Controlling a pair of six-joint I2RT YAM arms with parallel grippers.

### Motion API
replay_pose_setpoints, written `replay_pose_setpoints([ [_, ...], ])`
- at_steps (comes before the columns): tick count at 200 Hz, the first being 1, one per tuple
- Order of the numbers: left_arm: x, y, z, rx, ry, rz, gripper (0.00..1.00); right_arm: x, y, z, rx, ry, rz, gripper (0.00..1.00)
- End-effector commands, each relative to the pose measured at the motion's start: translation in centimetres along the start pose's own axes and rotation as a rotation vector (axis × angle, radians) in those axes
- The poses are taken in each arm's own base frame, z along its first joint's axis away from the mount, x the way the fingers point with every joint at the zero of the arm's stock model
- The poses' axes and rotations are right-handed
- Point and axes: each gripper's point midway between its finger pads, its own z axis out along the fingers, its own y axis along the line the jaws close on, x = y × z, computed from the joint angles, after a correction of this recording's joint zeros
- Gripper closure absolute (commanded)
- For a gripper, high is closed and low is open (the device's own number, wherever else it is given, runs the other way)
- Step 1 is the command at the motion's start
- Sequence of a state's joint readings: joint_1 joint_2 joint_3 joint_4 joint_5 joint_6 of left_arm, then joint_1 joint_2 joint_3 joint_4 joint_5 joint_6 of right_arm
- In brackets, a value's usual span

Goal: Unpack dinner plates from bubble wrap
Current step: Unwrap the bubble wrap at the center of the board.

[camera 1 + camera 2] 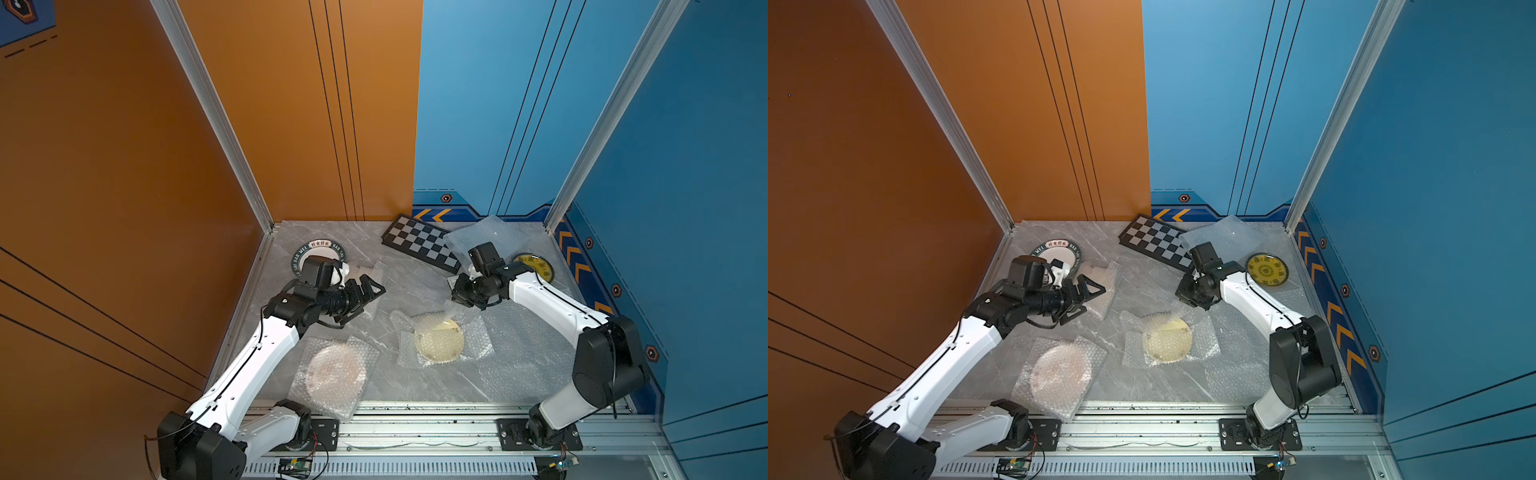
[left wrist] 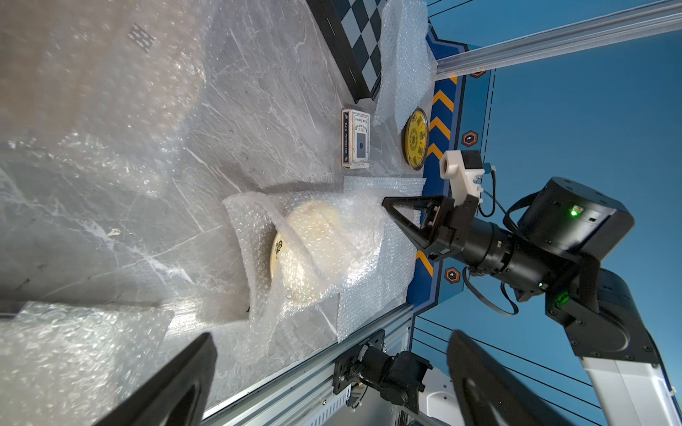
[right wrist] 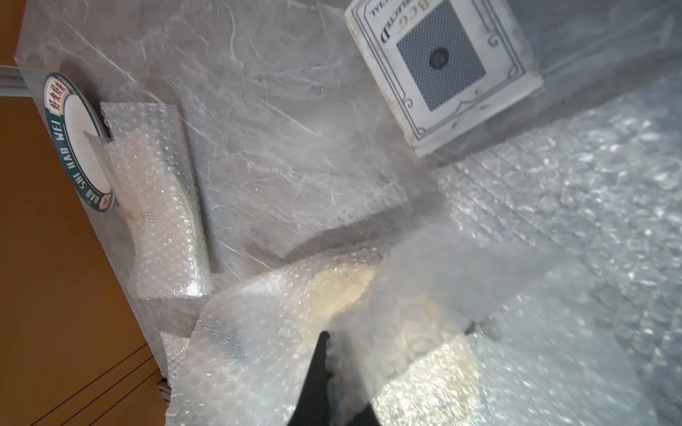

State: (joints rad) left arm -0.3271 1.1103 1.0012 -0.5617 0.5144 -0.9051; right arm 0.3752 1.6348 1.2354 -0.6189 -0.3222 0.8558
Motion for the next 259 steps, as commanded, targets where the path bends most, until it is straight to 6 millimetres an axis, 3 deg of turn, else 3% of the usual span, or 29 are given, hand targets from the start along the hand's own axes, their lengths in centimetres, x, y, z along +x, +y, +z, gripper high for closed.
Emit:
replay_pose_setpoints([
  [1, 0.6, 0.0, -0.8, 0.001, 0.018, 0.007, 0.02, -3.0, 2.1, 0.8, -0.060, -0.044, 0.041, 0.93],
  [54, 0.8, 0.9, -0.8, -0.018, 0.022, -0.014, 0.02, -7.0, 3.8, 4.7, -0.071, -0.048, 0.085, 0.89],
  [93, 1.1, 1.5, -0.1, -0.034, 0.048, -0.033, 0.02, -7.3, 2.7, 8.4, -0.024, -0.006, 0.096, 0.76],
  [119, 1.3, 2.4, 0.7, -0.060, 0.071, -0.036, 0.02, -7.3, 2.8, 8.9, -0.025, 0.002, 0.074, 0.66],
  [137, 1.2, 3.1, 1.4, -0.081, 0.085, -0.034, 0.02, -7.9, 3.9, 7.8, -0.050, -0.020, 0.045, 0.53],
  [173, 0.9, 3.5, 3.5, -0.087, 0.119, -0.018, 0.02, -8.3, 6.7, 3.4, -0.130, -0.058, -0.018, 0.29],
  [212, 0.8, 1.1, 6.1, -0.022, 0.162, 0.023, 0.02, -6.3, 6.7, -1.6, -0.139, -0.075, -0.083, 0.27],
  [239, 2.4, 0.5, 8.4, -0.018, 0.223, 0.050, 0.01, -3.8, 5.0, -4.5, -0.122, -0.085, -0.100, 0.27],
  [244, 2.2, -0.6, 8.5, 0.004, 0.222, 0.065, 0.01, -3.4, 4.6, -4.7, -0.120, -0.082, -0.100, 0.27],
  [259, 3.3, -0.9, 9.6, 0.020, 0.270, 0.071, 0.02, -1.9, 3.4, -5.3, -0.116, -0.062, -0.092, 0.27],
])
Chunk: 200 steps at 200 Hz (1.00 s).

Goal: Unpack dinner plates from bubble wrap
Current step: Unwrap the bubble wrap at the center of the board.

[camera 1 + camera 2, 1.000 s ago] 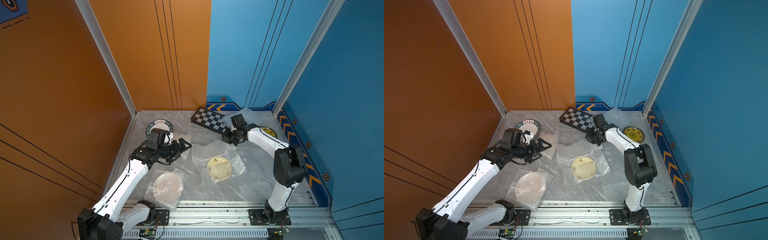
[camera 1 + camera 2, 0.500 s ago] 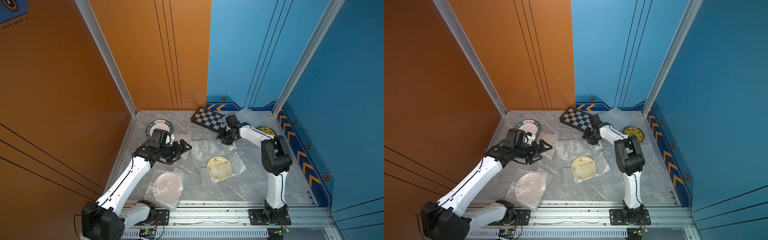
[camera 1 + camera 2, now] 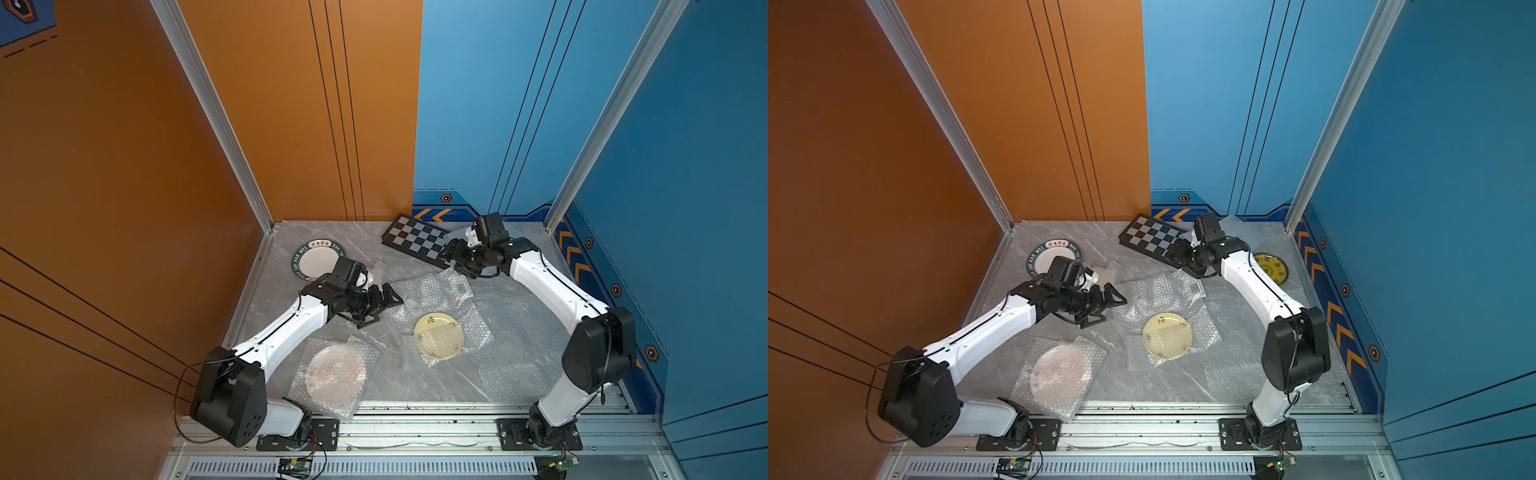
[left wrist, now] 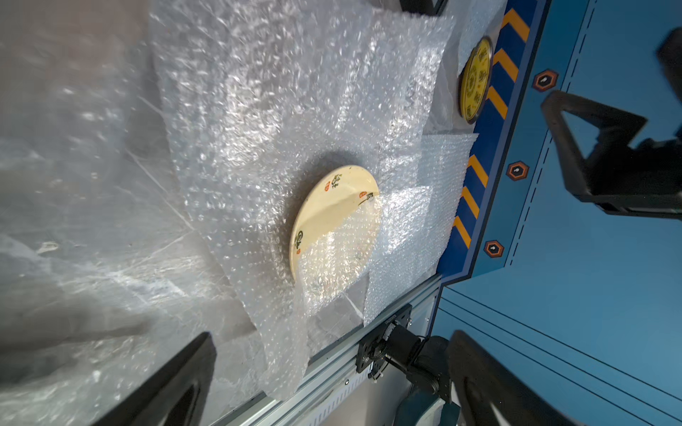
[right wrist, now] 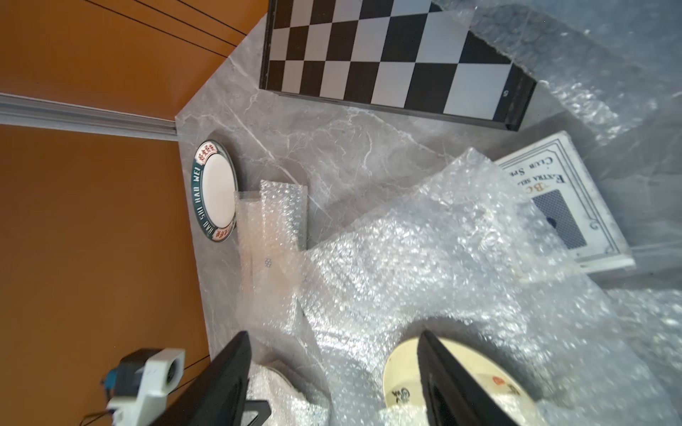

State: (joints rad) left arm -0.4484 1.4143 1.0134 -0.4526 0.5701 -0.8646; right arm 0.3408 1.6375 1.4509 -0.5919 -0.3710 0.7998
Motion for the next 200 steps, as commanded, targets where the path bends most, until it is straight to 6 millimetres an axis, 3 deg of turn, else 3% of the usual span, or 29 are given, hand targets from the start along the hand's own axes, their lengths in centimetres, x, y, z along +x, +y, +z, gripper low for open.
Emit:
replay_pose_setpoints([
  [1, 0.3, -3.0, 0.9, 0.085, 0.037, 0.059, 0.02, 3.5, -3.2, -1.0, 0.076, 0.082, 0.012, 0.27],
  [31, 2.9, -3.5, 1.9, 0.109, 0.131, 0.100, 0.08, 5.8, -5.4, -2.0, 0.100, 0.104, 0.032, 0.27],
  [36, 3.9, -2.4, 2.4, 0.093, 0.159, 0.088, 0.10, 5.9, -5.6, -2.1, 0.101, 0.104, 0.039, 0.27],
  [57, 5.6, -1.2, 2.9, 0.076, 0.198, 0.094, 0.13, 5.9, -6.0, -2.8, 0.096, 0.092, 0.054, 0.27],
  [64, 6.2, -0.8, 3.2, 0.063, 0.210, 0.096, 0.19, 5.9, -6.0, -3.1, 0.090, 0.088, 0.055, 0.27],
  [76, 7.0, -0.6, 3.8, 0.048, 0.226, 0.117, 0.21, 5.7, -5.9, -3.4, 0.083, 0.079, 0.057, 0.27],
  [159, 9.5, -0.2, 6.6, -0.049, 0.245, 0.233, 0.36, 5.2, -6.1, -6.7, 0.036, 0.020, 0.105, 0.27],
  [176, 9.9, 0.5, 6.7, -0.080, 0.239, 0.250, 0.47, 5.0, -6.0, -7.7, 0.019, -0.001, 0.115, 0.27],
  [200, 10.3, 0.0, 6.6, -0.089, 0.229, 0.302, 0.79, 5.0, -5.8, -8.8, 0.008, -0.018, 0.116, 0.27],
])
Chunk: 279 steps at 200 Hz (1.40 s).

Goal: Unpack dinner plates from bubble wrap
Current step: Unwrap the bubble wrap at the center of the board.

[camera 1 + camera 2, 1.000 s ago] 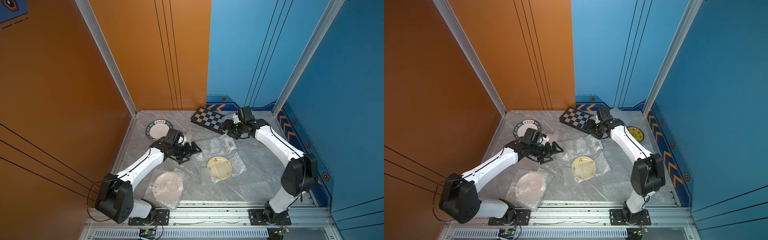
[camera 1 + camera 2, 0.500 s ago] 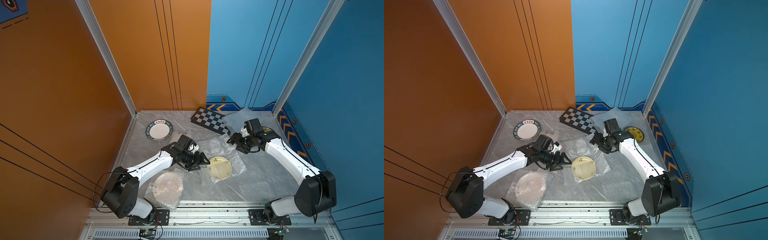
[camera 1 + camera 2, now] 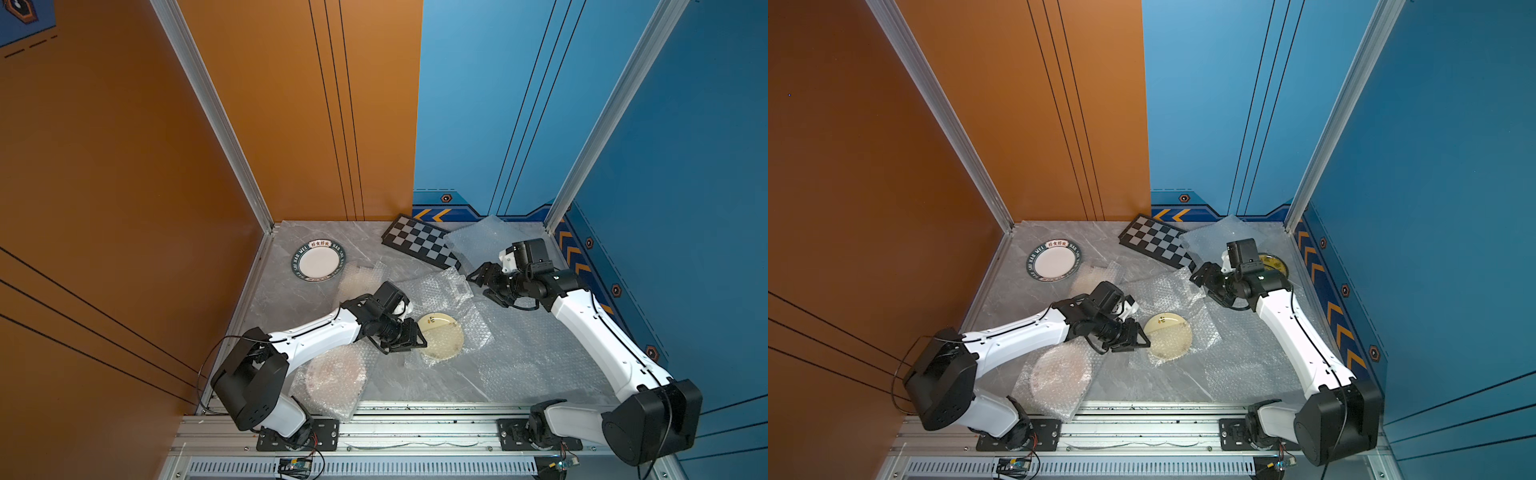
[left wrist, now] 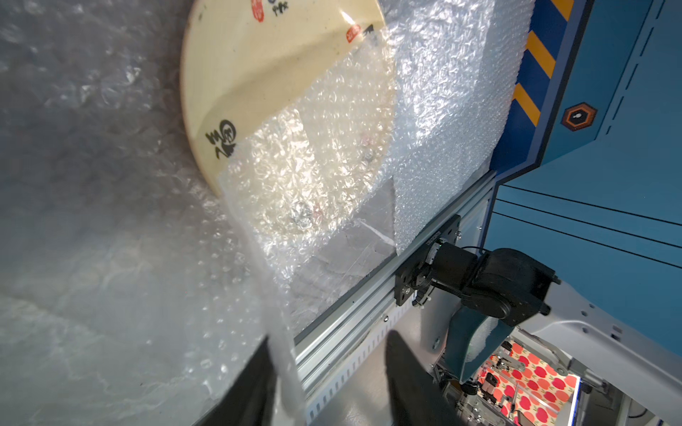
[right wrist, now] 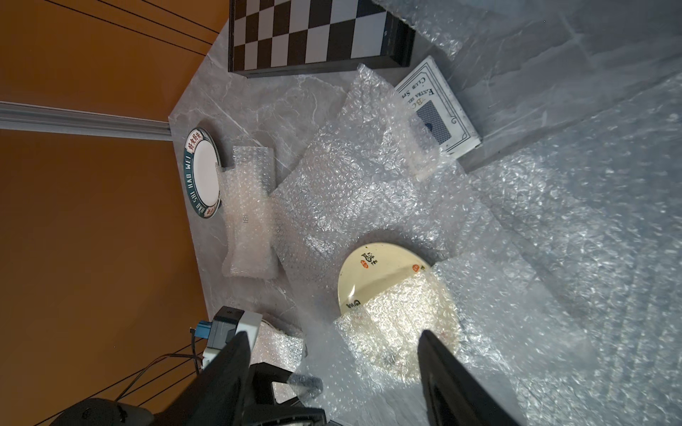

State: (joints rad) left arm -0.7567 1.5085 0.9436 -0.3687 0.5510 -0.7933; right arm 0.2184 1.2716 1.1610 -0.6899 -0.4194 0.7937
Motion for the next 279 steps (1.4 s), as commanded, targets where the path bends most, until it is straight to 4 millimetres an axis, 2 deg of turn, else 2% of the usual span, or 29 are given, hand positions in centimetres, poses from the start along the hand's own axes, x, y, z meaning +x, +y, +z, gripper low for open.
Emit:
replay_pose_setpoints([
  [1, 0.3, 0.1, 0.0, -0.050, -0.016, 0.053, 0.80, 0.8, -0.2, -1.2, -0.005, 0.012, 0.027, 0.27],
  [8, 0.5, -0.4, 0.1, -0.044, -0.013, 0.081, 0.92, 0.9, -0.2, -1.5, -0.006, 0.009, 0.024, 0.27],
  [16, 0.8, -1.2, 0.1, -0.038, -0.009, 0.122, 1.00, 0.9, -0.3, -1.7, -0.006, 0.005, 0.024, 0.27],
  [32, 1.8, -2.5, 0.1, -0.061, 0.005, 0.222, 1.00, 1.1, -0.3, -2.1, -0.009, -0.004, 0.023, 0.27],
  [42, 3.0, -2.3, 0.5, -0.094, 0.028, 0.277, 1.00, 1.2, -0.3, -2.4, -0.010, -0.006, 0.023, 0.27],
  [47, 3.0, -3.6, 0.2, -0.085, 0.018, 0.323, 1.00, 1.3, -0.4, -2.5, -0.010, -0.005, 0.023, 0.27],
  [60, 4.2, -4.2, 0.3, -0.114, 0.025, 0.411, 1.00, 1.6, -0.4, -2.6, -0.014, -0.004, 0.021, 0.27],
  [91, 7.2, -4.5, 0.8, -0.192, 0.055, 0.569, 1.00, 2.9, -0.8, -2.8, -0.012, 0.013, 0.019, 0.27],
  [110, 8.9, -3.8, 1.5, -0.245, 0.093, 0.640, 1.00, 3.9, -1.0, -2.9, -0.007, 0.027, 0.016, 0.27],
  [117, 9.5, -3.4, 1.9, -0.270, 0.108, 0.662, 0.95, 4.2, -1.1, -2.9, -0.003, 0.031, 0.015, 0.27],
  [127, 10.4, -2.7, 2.5, -0.308, 0.129, 0.695, 0.81, 4.8, -1.2, -2.9, 0.004, 0.036, 0.009, 0.27],
  [151, 12.1, -1.7, 3.7, -0.360, 0.166, 0.759, 0.67, 5.9, -1.2, -3.2, 0.016, 0.040, -0.007, 0.26],
  [203, 13.6, -2.5, 5.5, -0.402, 0.174, 0.869, 0.67, 8.9, -1.6, -2.5, 0.064, 0.103, -0.031, 0.26],
  [225, 13.7, -2.5, 5.8, -0.419, 0.168, 0.889, 0.58, 9.7, -0.4, -2.2, 0.067, 0.120, -0.063, 0.26],
  [248, 13.2, -2.9, 5.3, -0.419, 0.136, 0.886, 0.47, 11.2, 0.8, -1.1, 0.082, 0.172, -0.110, 0.26],
  [279, 12.7, -4.1, 3.6, -0.379, 0.086, 0.878, 0.44, 11.9, 0.9, 1.3, 0.107, 0.217, -0.119, 0.25],
])
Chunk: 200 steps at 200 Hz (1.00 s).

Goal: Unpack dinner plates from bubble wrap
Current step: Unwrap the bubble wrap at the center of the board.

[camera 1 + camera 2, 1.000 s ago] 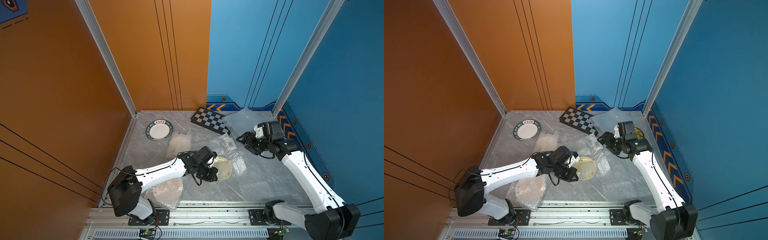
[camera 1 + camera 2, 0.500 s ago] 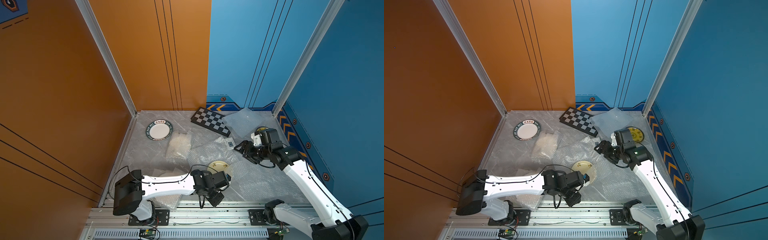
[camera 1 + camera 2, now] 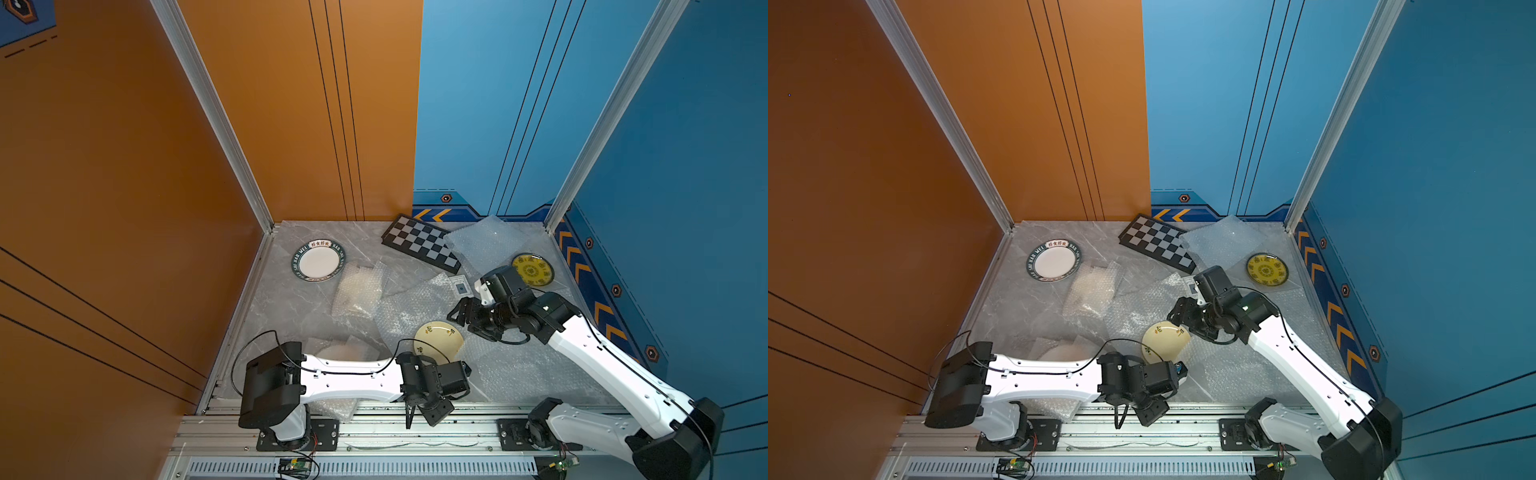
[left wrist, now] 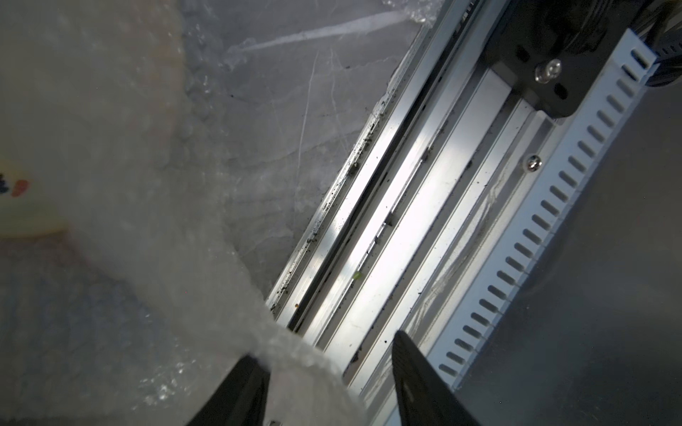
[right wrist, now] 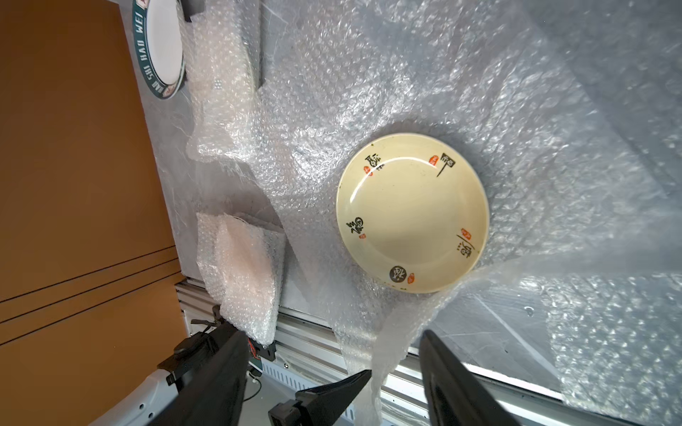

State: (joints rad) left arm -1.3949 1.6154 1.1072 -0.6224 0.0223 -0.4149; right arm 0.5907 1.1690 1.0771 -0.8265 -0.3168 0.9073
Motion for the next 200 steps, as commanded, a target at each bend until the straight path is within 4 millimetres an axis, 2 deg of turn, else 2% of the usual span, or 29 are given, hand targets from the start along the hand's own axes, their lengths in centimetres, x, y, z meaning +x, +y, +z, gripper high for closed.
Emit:
replay_pose_setpoints([
  [1, -0.9, 0.4, -2.4, -0.011, -0.068, -0.007, 0.44, -0.7, 0.1, 1.0, 0.028, -0.004, 0.017, 0.24],
  [20, -0.6, 0.4, -2.8, 0.005, -0.069, -0.022, 0.44, -1.3, -0.4, 3.0, 0.050, 0.032, 0.024, 0.24],
  [59, 0.1, 0.2, -1.9, 0.017, -0.043, -0.033, 0.44, -1.8, 0.8, 5.5, 0.057, 0.069, -0.005, 0.24],
  [88, 0.0, 0.0, -1.9, 0.028, -0.058, -0.044, 0.44, -1.1, -0.4, 7.8, 0.079, 0.112, 0.012, 0.24],
  [106, -0.1, -0.1, -1.8, 0.038, -0.063, -0.052, 0.44, -0.9, -0.9, 8.5, 0.090, 0.138, 0.026, 0.24],
  [124, 0.0, 0.0, -1.8, 0.033, -0.063, -0.056, 0.44, -0.1, -1.5, 8.4, 0.095, 0.154, 0.040, 0.24],
  [150, 0.0, 0.6, -2.3, 0.031, -0.081, -0.082, 0.44, 2.5, -4.2, 7.9, 0.120, 0.188, 0.080, 0.24],
  [171, -0.6, 1.0, -3.5, 0.044, -0.114, -0.113, 0.44, 4.3, -6.2, 6.9, 0.125, 0.185, 0.112, 0.24],
  [174, 0.2, 1.4, -3.1, 0.037, -0.097, -0.119, 0.44, 4.5, -6.4, 6.7, 0.126, 0.182, 0.116, 0.24],
  [200, 0.4, 2.7, -5.1, 0.049, -0.149, -0.192, 0.44, 5.8, -8.4, 5.5, 0.118, 0.142, 0.165, 0.24],
])
